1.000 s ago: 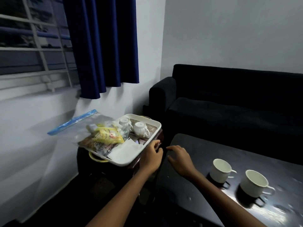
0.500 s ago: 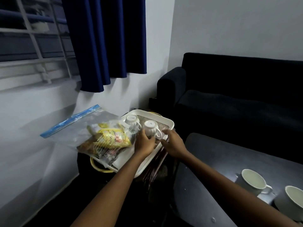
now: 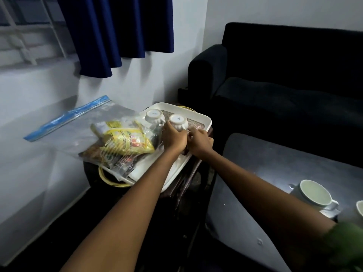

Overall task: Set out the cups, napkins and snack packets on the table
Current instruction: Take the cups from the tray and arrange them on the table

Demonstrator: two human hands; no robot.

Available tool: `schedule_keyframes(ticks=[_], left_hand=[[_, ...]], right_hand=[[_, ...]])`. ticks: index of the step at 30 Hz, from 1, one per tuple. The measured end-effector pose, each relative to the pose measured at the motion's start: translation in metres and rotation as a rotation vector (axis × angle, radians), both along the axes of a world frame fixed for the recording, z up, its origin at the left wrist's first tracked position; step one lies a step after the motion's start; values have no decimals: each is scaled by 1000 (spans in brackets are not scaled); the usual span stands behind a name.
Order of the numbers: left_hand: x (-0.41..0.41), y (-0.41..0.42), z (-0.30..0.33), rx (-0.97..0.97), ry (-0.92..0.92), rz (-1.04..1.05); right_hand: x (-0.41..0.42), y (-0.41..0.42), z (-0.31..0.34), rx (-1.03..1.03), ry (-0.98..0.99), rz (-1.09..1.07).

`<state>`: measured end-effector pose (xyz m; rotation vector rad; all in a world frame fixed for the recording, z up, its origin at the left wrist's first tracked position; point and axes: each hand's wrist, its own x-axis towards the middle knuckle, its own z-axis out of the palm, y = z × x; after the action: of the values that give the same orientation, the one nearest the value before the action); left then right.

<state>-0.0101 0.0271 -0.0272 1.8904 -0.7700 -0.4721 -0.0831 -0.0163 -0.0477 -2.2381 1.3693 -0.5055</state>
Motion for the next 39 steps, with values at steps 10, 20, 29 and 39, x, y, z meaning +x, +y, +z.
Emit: schedule_keyframes(ticks=[10,20,29,39], left_hand=[[-14,8,16,25,108,39],[-44,50,46,-144,192,-6],[-94,97,66,-277,361,-1],[-167,128,72,-324,665,-87]], right_hand=[[-8,19,17,-69,-16,-38],[-39,52,47,-117,-247,-81],[-112,98,69,-182,-412,-151],[-203,140,74,-262,-472,-243]])
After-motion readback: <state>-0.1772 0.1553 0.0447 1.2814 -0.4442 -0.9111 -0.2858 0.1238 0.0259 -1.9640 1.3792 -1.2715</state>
